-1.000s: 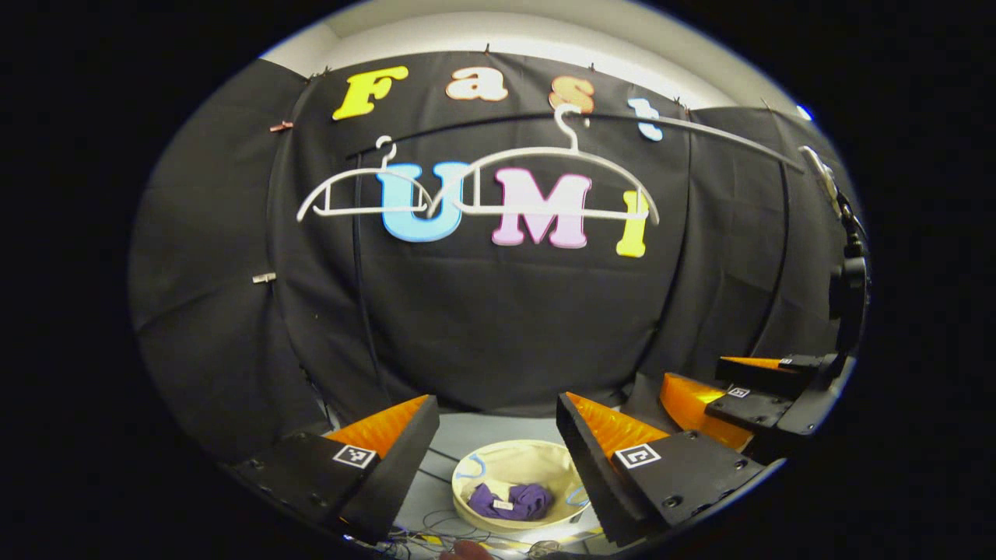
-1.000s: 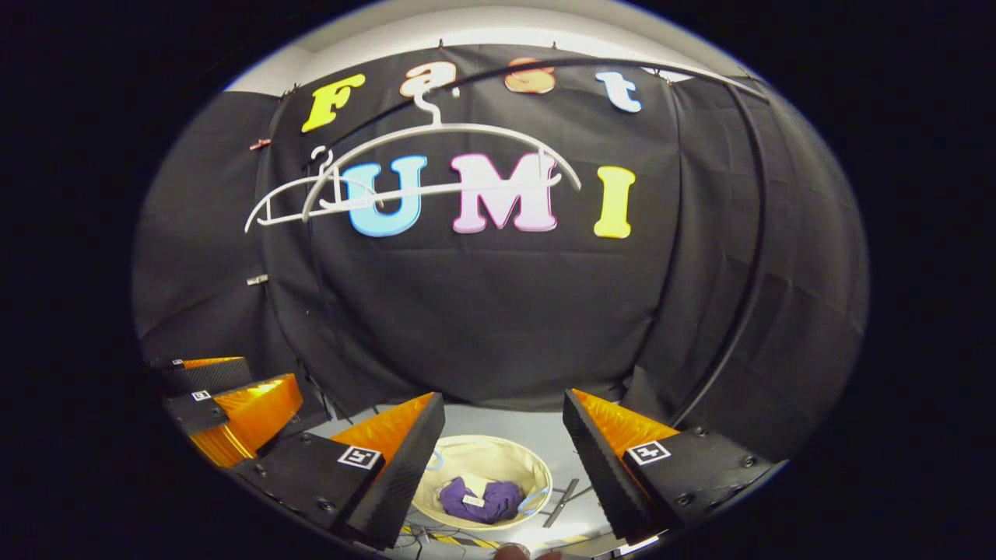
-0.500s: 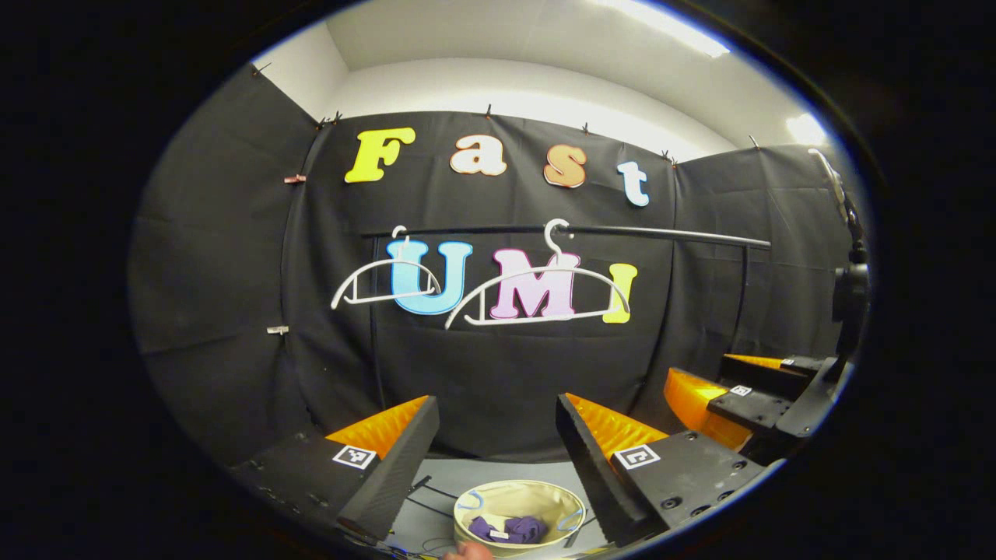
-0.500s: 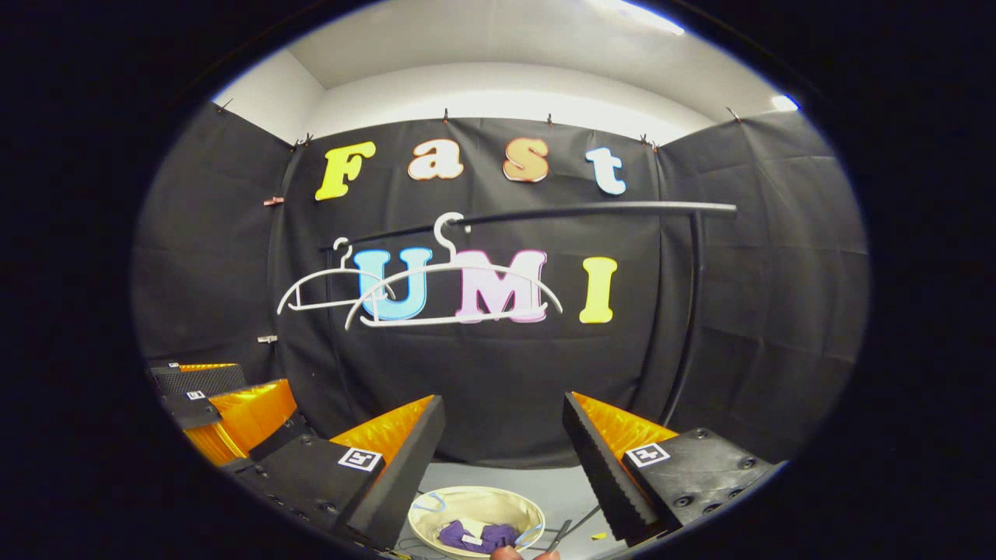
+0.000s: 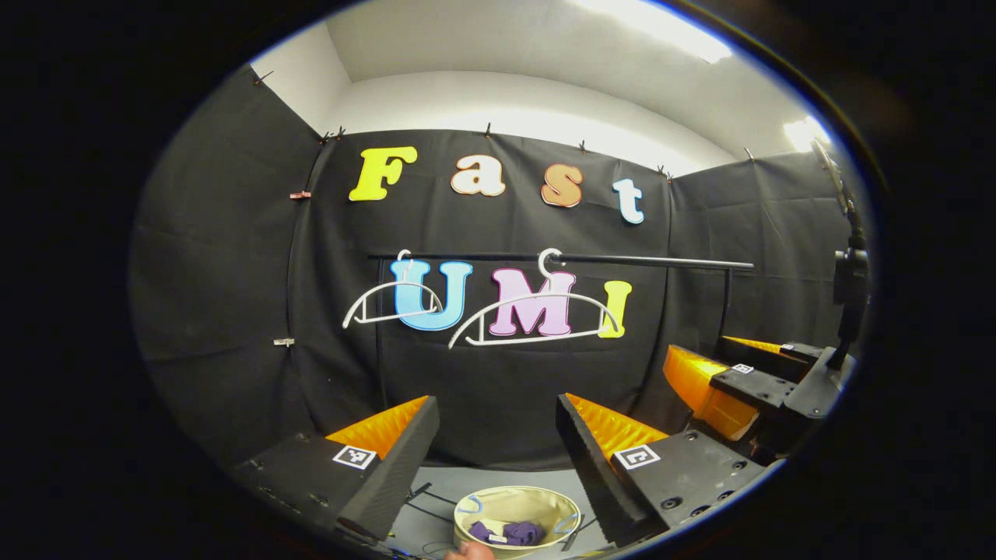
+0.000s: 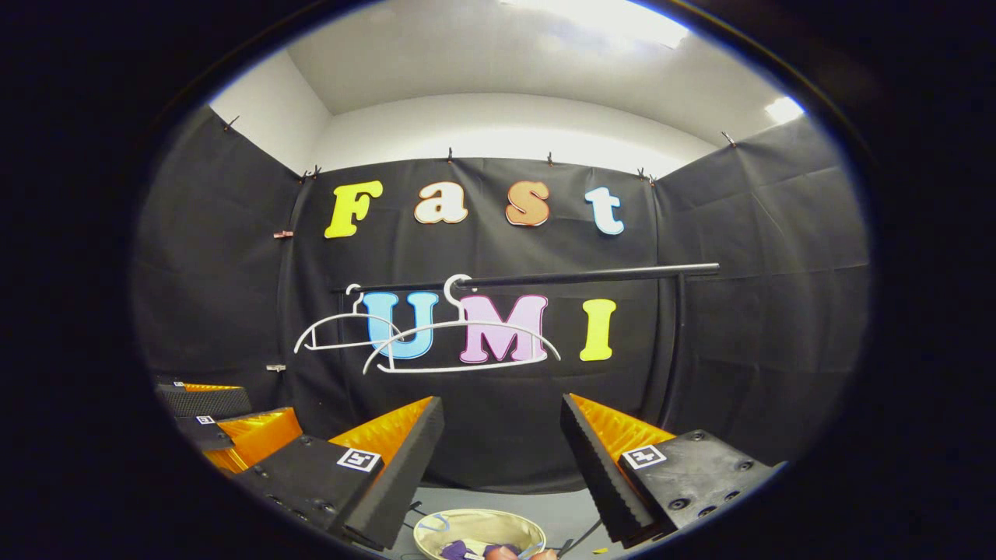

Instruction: Grasp the clothes on the hanger with both hands and then place them into the laundry hamper below.

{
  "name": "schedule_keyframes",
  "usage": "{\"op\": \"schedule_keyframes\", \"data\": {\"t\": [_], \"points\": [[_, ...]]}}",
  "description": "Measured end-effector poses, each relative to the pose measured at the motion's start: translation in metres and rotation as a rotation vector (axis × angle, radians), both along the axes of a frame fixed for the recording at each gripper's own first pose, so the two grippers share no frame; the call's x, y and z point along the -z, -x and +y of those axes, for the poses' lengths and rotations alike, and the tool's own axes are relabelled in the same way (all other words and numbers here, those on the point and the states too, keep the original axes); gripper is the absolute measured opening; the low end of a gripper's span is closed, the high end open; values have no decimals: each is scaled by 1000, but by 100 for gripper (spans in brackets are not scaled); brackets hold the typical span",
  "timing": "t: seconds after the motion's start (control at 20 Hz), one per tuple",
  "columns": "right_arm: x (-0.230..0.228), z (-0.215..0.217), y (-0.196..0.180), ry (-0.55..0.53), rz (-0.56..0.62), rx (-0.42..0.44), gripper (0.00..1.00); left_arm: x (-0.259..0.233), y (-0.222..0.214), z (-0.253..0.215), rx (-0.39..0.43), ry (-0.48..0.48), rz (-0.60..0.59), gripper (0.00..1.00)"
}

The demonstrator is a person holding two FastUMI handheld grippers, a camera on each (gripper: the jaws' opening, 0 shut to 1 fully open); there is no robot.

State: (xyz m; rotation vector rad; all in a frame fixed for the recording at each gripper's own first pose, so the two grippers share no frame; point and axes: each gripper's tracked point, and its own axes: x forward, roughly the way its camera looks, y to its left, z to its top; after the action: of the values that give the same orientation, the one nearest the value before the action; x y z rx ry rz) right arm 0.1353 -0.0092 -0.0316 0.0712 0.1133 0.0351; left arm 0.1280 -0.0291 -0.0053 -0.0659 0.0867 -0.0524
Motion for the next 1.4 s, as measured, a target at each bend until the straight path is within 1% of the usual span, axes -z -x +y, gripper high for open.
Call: {"op": "schedule_keyframes", "data": {"t": [0.05, 0.1, 0.15, 0.2, 0.25, 0.3, 0.35, 0.4, 0.45, 0.5, 0.7, 0.75, 0.85, 0.95, 1.25, 1.3, 1.35, 1.4], "points": [[-1, -2, 0, -1, 0, -1, 94, -3, 1, -1, -4, 11, -5, 92], [-1, -3, 0, 3, 2, -4, 94, -7, 4, -2, -7, 23, -12, 95], [-1, -5, 1, 13, 1, -9, 94, -10, 8, -3, -6, 32, -21, 93], [-1, -8, 2, 22, -3, -10, 94, -14, 10, -5, -5, 35, -29, 93], [-3, -11, 2, 25, -6, -11, 96, -18, 11, -7, -4, 30, -36, 95], [-5, -13, 3, 24, -12, -12, 94, -19, 13, -7, -9, 26, -40, 92], [-7, -15, 3, 21, -17, -12, 94, -19, 14, -8, -13, 25, -42, 95], [-10, -16, 3, 19, -23, -13, 94, -21, 16, -11, -15, 24, -46, 92], [-12, -19, 3, 18, -28, -11, 96, -22, 17, -13, -14, 24, -50, 92], [-13, -19, 2, 16, -32, -13, 96, -24, 18, -16, -10, 24, -54, 95], [-19, -19, 6, 19, -49, -21, 96, -25, 20, -20, -5, 26, -56, 95], [-20, -18, 7, 23, -51, -25, 99, -24, 21, -21, -7, 25, -56, 95], [-21, -15, 10, 31, -56, -33, 96, -25, 24, -23, -5, 23, -58, 95], [-24, -13, 12, 29, -61, -38, 99, -26, 25, -23, -7, 23, -60, 95], [-26, -13, 18, 42, -70, -37, 99, -29, 31, -22, -4, 37, -71, 95], [-26, -11, 19, 39, -68, -36, 96, -30, 32, -20, -5, 37, -71, 95], [-26, -10, 20, 36, -67, -37, 99, -31, 30, -19, -4, 37, -71, 95], [-25, -10, 20, 37, -66, -39, 96, -32, 31, -19, -4, 38, -71, 95]]}}
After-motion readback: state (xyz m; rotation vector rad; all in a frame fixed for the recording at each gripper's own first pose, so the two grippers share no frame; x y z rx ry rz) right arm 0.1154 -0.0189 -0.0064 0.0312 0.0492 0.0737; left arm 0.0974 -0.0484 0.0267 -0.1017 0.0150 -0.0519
